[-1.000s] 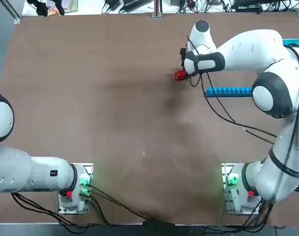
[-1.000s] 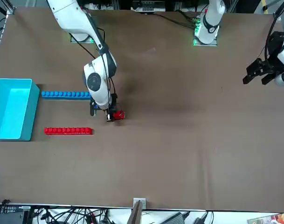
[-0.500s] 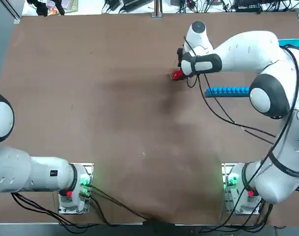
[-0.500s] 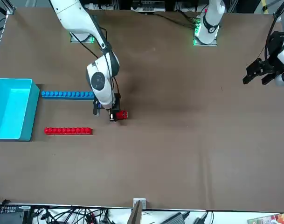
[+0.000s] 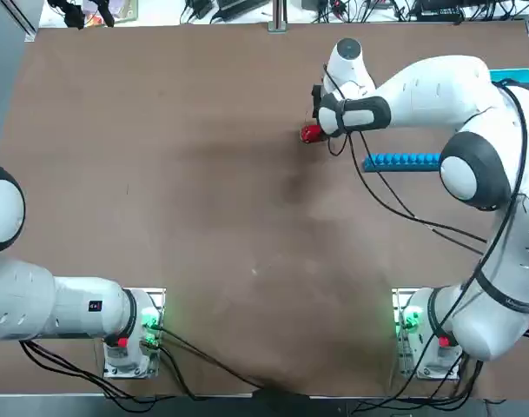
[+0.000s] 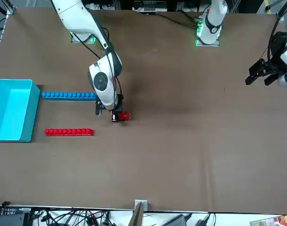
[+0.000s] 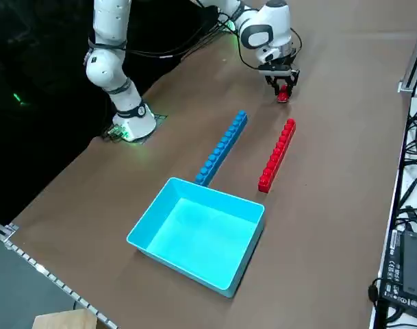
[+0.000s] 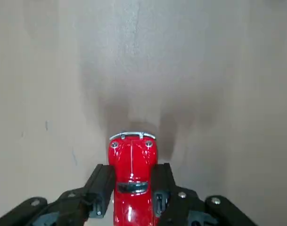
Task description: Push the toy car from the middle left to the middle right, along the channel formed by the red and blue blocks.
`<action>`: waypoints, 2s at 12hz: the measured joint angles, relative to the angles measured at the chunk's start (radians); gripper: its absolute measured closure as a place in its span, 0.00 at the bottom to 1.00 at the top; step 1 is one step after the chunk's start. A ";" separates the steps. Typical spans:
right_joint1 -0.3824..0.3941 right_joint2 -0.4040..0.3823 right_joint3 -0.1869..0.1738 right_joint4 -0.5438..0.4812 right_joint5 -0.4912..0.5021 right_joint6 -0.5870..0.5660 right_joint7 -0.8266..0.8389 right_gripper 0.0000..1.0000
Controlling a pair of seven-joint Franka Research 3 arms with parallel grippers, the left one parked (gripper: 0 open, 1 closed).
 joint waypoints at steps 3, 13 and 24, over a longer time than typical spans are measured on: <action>0.005 0.003 0.000 0.005 0.000 0.000 0.022 0.53; 0.010 0.009 0.000 0.013 0.000 -0.001 0.063 0.53; 0.021 0.017 0.000 0.026 0.000 -0.001 0.071 0.53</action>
